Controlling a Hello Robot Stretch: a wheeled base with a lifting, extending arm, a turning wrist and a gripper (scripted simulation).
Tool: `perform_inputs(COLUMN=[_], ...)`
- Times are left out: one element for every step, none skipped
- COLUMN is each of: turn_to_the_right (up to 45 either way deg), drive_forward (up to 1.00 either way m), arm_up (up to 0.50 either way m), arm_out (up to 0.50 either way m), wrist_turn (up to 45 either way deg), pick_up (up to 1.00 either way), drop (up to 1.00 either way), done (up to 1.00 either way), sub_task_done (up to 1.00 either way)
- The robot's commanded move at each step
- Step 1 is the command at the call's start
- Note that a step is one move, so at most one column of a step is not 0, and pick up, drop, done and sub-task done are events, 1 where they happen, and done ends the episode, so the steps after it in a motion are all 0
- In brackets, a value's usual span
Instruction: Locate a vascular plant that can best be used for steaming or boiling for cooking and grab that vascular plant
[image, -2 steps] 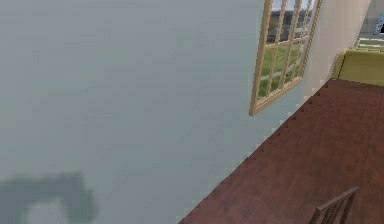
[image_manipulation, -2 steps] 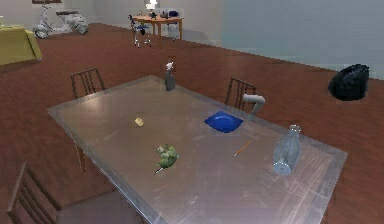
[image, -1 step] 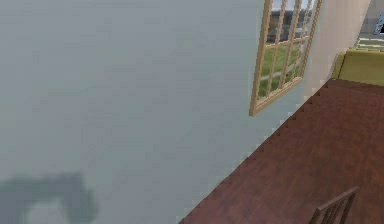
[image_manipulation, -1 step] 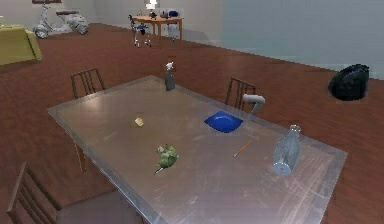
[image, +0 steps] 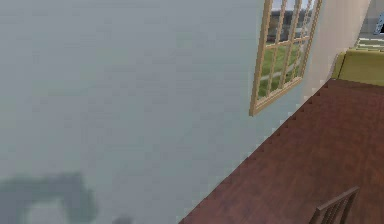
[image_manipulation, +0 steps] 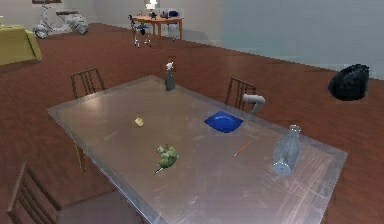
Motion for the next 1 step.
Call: perform_inputs(turn_to_the_right=[0.0], drive_forward=[0.0], arm_up=[0.0], arm_out=[0.44], wrist_turn=[0.0], pick_up=[0.0], drop=[0.0], done=[0.0], sub_task_done=[0.0])
